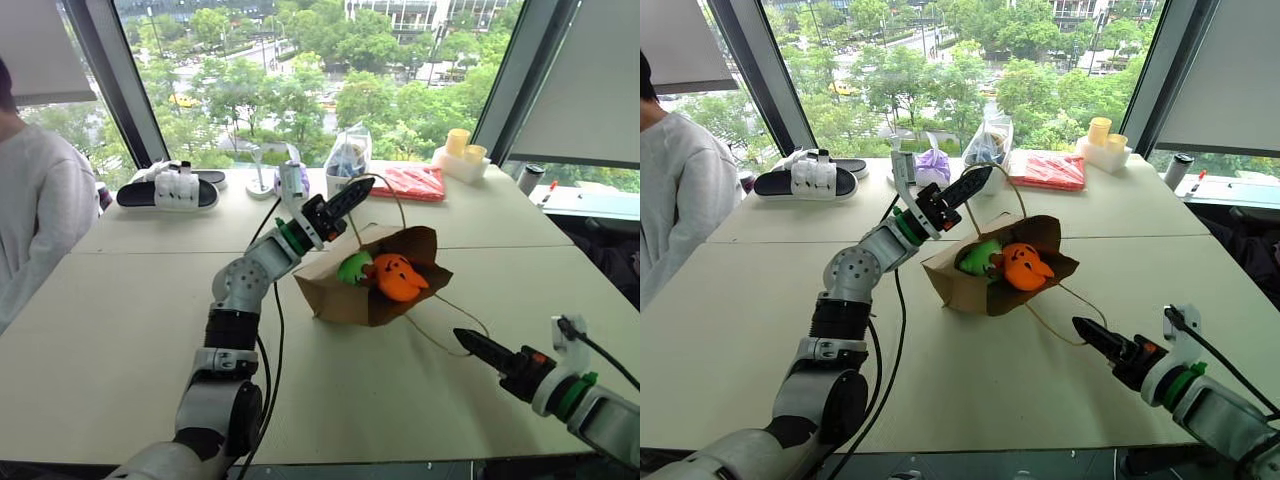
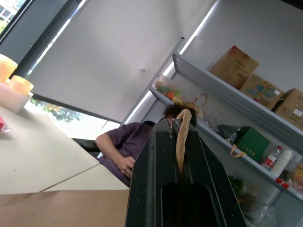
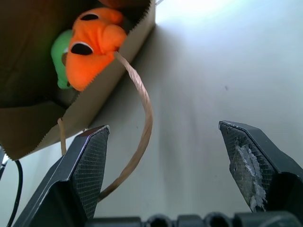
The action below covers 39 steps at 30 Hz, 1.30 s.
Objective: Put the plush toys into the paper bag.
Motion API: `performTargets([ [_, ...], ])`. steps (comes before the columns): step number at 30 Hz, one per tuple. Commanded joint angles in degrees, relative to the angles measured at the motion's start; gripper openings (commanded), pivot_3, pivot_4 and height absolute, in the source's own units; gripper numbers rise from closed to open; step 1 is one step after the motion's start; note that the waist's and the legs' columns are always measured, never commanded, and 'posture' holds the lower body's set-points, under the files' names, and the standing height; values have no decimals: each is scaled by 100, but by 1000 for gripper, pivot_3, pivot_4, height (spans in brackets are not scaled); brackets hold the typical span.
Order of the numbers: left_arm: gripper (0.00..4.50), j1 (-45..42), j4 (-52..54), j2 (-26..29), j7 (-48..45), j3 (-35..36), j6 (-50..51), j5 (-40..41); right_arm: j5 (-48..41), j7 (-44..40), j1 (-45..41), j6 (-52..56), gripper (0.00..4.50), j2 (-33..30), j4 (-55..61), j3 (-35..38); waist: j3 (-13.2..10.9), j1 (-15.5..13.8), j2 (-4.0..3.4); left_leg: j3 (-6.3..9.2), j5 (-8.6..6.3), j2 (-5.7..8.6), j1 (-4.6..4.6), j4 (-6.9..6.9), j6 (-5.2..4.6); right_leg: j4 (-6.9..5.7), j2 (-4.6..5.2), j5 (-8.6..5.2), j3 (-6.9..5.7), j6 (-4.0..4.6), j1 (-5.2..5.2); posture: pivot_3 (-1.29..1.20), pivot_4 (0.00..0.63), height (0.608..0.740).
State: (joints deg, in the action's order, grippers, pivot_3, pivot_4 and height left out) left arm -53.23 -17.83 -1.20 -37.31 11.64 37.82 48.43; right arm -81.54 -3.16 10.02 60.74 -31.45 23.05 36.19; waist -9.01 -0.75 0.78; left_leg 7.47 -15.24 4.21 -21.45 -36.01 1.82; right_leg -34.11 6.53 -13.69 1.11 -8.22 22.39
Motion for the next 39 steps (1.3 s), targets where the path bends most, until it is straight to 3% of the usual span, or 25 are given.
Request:
performTargets([
  [1, 0, -73, 212, -3, -90, -46, -31, 28, -376, -50, 105, -317, 3998, 89, 301, 25, 0, 6, 0, 0, 0, 0, 1, 0, 0, 0, 0, 0, 0, 0, -2, 0, 150, 740],
  [4, 0, -85, 181, -15, -101, -51, -45, 8, -541, -77, 158, -549, 3181, 151, 441, -19, 0, 16, -1, 0, 0, -3, 4, 2, 0, -1, -3, 0, 0, 0, -1, 0, 150, 740],
  [10, 0, -92, 162, -15, -131, -57, -36, -12, -880, 2, 170, -915, 81, 44, 716, -199, 0, 3, 0, 1, 0, -3, 2, 1, 0, 0, -3, 0, -1, 0, -2, 0, 150, 740],
  [16, 0, -218, 242, -39, -94, -80, 18, 14, -1453, 19, -166, -1300, 26, -339, 855, -108, -2, 2, 3, 1, 0, -2, 2, 0, 0, 1, -3, 0, -1, 0, -3, 0, 150, 740],
  [22, 0, -507, 721, -19, 187, -52, 185, 199, -2746, 468, -1607, -2199, 26, -689, 624, -31, -2, 7, 3, 2, 0, -4, 1, 2, 0, 1, -3, 0, -1, 0, -1, 0, 150, 740],
  [28, 0, -587, 491, -75, 877, -21, 162, -12, -2595, 773, -2671, -2372, 26, -800, 37, -639, -1, -6, 5, 8, 0, -4, 4, 3, 0, 3, -3, -1, -6, 0, -8, 0, 150, 740],
  [39, 0, -156, 128, 43, 852, 121, 444, 85, -2004, 480, -2321, -2213, 26, -725, 82, -1105, -1, 9, 4, 4, -1, -1, -1, 2, -1, -1, -2, -1, -2, 0, 2, 0, 150, 740],
])
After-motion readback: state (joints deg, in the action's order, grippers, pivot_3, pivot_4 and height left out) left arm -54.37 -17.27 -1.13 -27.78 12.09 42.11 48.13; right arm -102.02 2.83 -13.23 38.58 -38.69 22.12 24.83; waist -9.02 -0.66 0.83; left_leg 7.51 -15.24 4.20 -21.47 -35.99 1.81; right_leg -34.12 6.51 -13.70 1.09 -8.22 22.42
